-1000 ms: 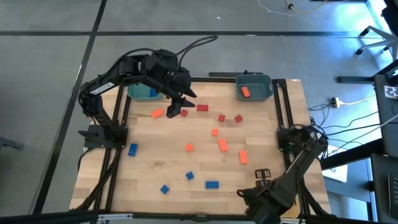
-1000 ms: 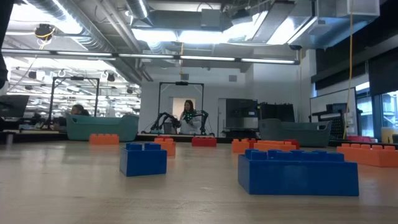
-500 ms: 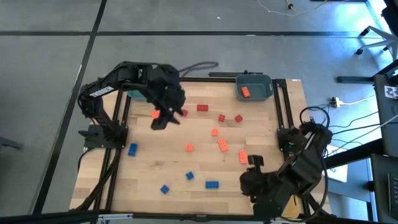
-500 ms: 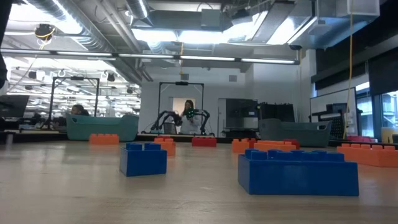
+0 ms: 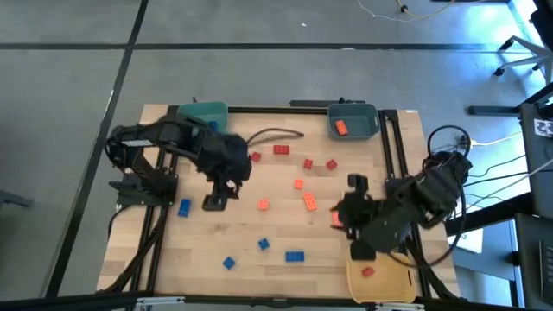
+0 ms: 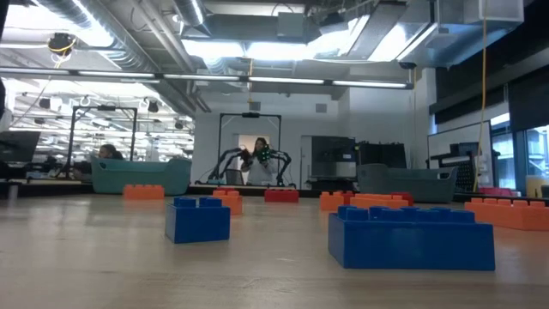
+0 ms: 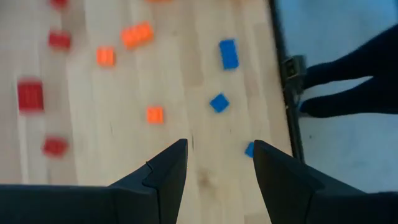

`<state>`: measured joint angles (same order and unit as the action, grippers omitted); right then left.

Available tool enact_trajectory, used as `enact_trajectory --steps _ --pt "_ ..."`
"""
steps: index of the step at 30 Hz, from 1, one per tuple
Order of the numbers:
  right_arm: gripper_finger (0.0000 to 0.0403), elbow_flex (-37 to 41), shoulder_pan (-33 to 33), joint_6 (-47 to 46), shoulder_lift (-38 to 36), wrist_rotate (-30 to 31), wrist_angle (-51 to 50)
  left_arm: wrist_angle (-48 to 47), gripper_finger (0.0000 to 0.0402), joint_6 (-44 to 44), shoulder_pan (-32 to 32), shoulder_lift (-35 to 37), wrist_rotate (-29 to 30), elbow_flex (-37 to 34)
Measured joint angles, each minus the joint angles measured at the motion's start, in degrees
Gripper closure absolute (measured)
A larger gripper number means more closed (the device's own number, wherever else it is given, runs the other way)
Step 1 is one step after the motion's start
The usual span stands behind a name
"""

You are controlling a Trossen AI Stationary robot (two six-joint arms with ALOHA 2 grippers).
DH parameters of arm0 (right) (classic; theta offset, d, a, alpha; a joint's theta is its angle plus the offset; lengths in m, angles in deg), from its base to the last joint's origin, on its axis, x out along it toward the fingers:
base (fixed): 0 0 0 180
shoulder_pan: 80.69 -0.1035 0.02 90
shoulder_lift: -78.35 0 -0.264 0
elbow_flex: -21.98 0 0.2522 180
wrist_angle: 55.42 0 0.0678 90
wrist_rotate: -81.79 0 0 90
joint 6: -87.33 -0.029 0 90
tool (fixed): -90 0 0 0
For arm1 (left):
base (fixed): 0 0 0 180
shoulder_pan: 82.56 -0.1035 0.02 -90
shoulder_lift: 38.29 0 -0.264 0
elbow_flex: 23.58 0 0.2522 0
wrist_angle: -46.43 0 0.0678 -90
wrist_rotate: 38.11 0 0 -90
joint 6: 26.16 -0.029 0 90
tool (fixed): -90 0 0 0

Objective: Sort & place blocks by color
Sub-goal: Put the blue game piece into the green bin

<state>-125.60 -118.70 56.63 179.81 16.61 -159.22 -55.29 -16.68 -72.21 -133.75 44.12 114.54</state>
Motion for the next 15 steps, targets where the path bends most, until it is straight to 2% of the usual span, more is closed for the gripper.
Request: enact_trajectory --steps 6,12,15 --pt "0.0226 0.0 2.8 1.8 -3.7 1.0 0.0 0.0 0.0225 15.0 7.3 -0.1 4.4 -8.2" --pt "0.0226 0.0 4.8 4.3 -8.3 1.3 0.0 1.4 0.0225 35.0 14.1 -0.1 11.8 -17.2" --pt "0.0226 0.0 5.7 4.4 -9.9 1.5 0.0 3.0 0.0225 45.8 18.5 -0.1 13.2 -20.4"
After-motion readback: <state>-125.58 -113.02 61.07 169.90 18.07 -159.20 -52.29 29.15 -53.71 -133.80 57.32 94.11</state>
